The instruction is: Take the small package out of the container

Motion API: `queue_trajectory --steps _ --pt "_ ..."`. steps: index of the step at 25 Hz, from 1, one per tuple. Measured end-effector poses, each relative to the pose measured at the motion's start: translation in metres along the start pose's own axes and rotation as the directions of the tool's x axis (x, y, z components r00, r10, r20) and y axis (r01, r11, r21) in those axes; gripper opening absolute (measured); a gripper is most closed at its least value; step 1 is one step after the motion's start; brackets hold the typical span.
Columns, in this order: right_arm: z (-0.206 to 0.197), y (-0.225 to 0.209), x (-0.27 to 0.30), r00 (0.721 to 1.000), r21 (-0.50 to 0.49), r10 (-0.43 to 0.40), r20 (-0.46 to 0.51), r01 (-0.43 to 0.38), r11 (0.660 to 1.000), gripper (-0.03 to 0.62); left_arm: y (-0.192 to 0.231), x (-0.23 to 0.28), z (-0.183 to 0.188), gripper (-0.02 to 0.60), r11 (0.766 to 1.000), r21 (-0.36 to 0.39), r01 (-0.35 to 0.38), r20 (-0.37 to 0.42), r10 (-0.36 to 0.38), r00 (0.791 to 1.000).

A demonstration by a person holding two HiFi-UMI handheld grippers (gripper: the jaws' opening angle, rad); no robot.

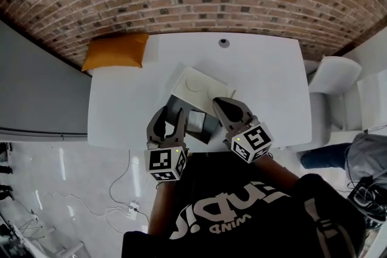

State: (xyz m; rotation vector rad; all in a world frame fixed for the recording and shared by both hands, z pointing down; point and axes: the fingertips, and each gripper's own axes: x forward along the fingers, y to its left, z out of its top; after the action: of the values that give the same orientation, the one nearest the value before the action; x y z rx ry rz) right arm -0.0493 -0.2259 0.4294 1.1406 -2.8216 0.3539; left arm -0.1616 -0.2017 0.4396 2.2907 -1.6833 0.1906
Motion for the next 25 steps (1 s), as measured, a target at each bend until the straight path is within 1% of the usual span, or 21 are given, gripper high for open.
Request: queue_trajectory --steps 4,12,19,25 --pt "0.006 -0.007 0.007 1.0 -0.003 0.011 0.004 -0.011 1.0 -0.002 0.006 0.011 -0.006 0.167 1.0 0.008 -0.007 -0.02 0.007 1.0" --pt "0.006 -0.013 0.012 1.0 0.016 0.007 0.011 -0.007 1.0 -0.002 0.008 0.024 -0.041 0.167 1.0 -0.002 0.021 -0.12 -0.021 0.993" --pt "0.004 -0.015 0.01 1.0 0.013 0.004 0.005 -0.004 1.0 -0.002 0.01 0.036 -0.076 0.167 0.999 -0.018 0.046 -0.215 -0.049 0.975" --pt "0.006 -0.018 0.008 1.0 0.016 -0.006 0.008 0.006 1.0 -0.002 0.007 0.048 -0.108 0.167 0.997 -0.032 0.075 -0.3 -0.081 0.95"
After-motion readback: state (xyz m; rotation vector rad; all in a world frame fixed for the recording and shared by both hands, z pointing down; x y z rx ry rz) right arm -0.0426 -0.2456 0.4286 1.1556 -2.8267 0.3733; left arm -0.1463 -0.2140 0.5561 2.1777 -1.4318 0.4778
